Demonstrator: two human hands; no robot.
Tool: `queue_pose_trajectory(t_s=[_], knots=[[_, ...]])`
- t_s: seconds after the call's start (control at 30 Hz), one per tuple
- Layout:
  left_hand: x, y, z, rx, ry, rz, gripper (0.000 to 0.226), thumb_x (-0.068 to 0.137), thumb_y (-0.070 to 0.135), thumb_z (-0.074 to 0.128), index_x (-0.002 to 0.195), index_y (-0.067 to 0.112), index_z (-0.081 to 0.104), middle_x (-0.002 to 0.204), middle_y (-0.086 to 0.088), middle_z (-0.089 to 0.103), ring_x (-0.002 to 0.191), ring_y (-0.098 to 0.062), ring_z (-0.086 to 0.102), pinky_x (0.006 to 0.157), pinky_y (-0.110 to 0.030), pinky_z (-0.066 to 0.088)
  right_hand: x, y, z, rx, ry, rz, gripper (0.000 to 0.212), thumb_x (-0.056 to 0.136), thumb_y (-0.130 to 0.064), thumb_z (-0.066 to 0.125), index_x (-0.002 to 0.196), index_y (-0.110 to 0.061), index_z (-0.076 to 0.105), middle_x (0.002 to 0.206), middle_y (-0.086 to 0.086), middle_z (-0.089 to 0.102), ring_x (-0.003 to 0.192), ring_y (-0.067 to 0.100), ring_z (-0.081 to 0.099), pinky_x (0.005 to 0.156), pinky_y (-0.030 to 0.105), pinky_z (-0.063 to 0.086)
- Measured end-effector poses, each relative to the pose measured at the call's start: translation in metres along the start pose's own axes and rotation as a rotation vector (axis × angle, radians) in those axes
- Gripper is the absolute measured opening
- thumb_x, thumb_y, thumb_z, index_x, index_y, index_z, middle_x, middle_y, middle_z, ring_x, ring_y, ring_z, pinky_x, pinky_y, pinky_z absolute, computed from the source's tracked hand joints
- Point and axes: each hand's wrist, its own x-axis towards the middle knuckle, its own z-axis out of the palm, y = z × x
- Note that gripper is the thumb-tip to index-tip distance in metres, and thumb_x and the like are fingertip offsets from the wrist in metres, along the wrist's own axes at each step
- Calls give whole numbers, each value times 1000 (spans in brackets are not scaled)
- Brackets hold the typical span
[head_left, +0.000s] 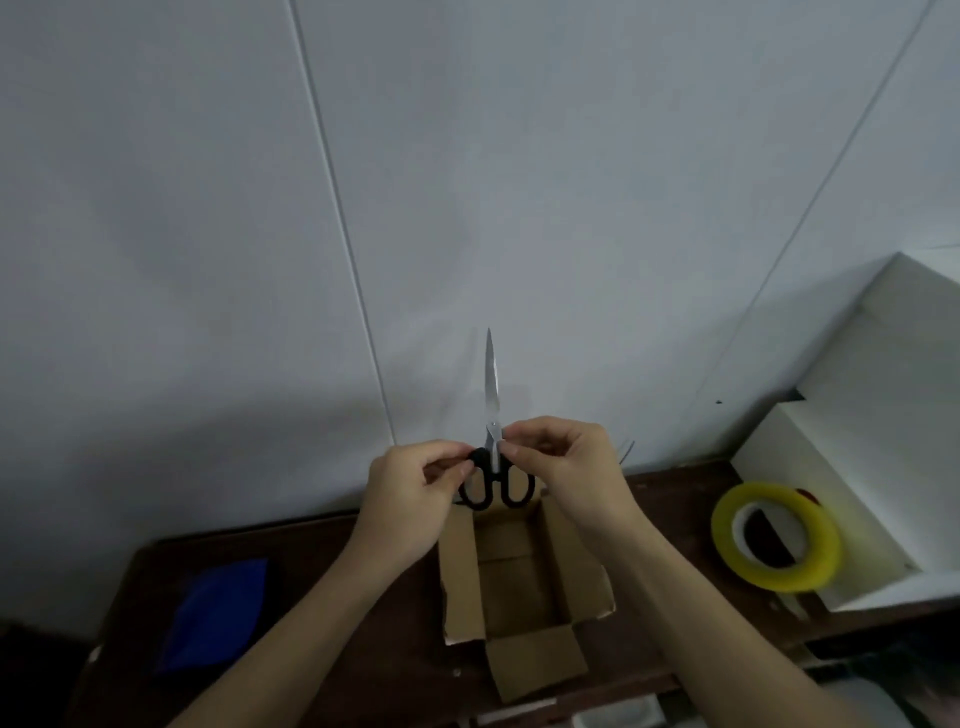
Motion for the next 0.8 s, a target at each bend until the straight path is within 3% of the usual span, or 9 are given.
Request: queue_pose_trajectory(t_s=[0.07,0.17,0.33,0.43,0.5,0.57,0.67,0.8], knots=[[-4,-11,13,19,-24,-3,18,84,2,68,98,10,75,79,14,67,74,6,65,72,-11,49,-2,18,-3,-41,3,42,9,84,1,71,92,-2,75,82,6,74,72,4,67,72,17,55],[-12,-28,31,33,-89,-15,18,83,1,68,98,8,75,79,14,67,71,20,60,67,0,42,-6,45,-7,-107,15,115,10,83,-4,73,92,-7,77,84,3,76,78,7,69,75,21,56],[-24,-53,60,94,-164,-100,21,84,7,70,104,9,74,94,-4,75,80,-1,63,67,2,40,-13,93,-8,-222,31,243,10,81,-21,79,87,-29,78,85,-11,75,87,5,69,91,40,55],[-31,-69,72,177,-216,-111,24,87,13,67,110,11,71,99,-5,68,91,-10,59,73,-4,39,-18,115,-6,-340,16,284,14,82,-32,76,79,-46,73,86,-23,73,95,2,65,101,47,42],[-35,-80,78,293,-207,-107,23,89,20,64,110,17,71,99,0,58,99,-14,43,82,-20,30,-19,121,-4,-445,13,306,10,87,-33,71,88,-42,73,93,-21,72,102,2,60,102,41,29],[-39,-90,83,378,-215,-94,20,91,26,61,108,23,70,102,6,50,102,-14,26,80,-22,16,-21,127,0,-573,35,287,9,90,-32,68,96,-36,74,99,-19,71,104,4,56,99,40,22],[-44,-100,88,487,-224,9,15,89,25,63,100,24,73,104,4,59,109,-21,38,78,-23,10,-22,140,9,-717,65,248,10,90,-32,67,98,-34,74,101,-15,70,111,8,51,104,45,17],[-45,-106,90,642,-245,170,10,73,14,76,78,22,73,77,7,71,93,-19,62,76,-33,16,-27,152,15,-919,47,168,15,93,-33,62,103,-34,72,105,-11,67,118,7,45,108,46,10]])
